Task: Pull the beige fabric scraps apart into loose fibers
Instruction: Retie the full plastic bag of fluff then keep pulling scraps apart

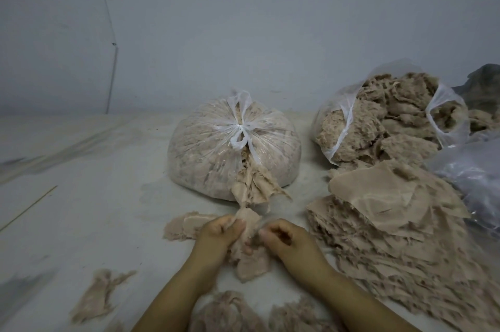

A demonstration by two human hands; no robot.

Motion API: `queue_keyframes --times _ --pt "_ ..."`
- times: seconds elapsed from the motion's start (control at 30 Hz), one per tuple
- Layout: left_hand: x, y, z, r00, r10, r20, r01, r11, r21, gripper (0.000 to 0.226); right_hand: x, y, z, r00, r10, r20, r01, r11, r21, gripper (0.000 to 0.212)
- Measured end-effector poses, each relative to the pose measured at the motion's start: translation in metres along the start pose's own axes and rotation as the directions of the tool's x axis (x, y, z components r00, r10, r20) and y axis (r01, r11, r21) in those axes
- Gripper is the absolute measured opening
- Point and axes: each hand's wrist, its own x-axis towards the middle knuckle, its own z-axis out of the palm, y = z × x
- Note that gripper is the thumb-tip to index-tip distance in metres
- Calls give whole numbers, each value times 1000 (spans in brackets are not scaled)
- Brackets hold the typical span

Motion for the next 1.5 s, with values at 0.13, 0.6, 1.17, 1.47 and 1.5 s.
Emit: queue_keyframes --times 0.13,0.6,1.17,1.47,1.5 --pt "-4 0 8 990 25 135 -57 969 240 35 4 -11 3 993 35 116 -70 947 312 22" --pt "-4 -1 7 972 -63 226 -34 916 400 38 21 0 -10 927 273 -257 -129 876 465 20" --pt "-6 -3 17 997 61 54 -71 974 213 31 5 -9 2 944 288 163 -331 821 465 16" --pt "-4 -7 12 990 137 30 -137 894 426 21 2 -10 5 967 236 94 -254 898 359 5" --pt "-4 -8 13 985 168 41 -168 877 449 13 1 -10 6 971 221 96 -240 915 324 7"
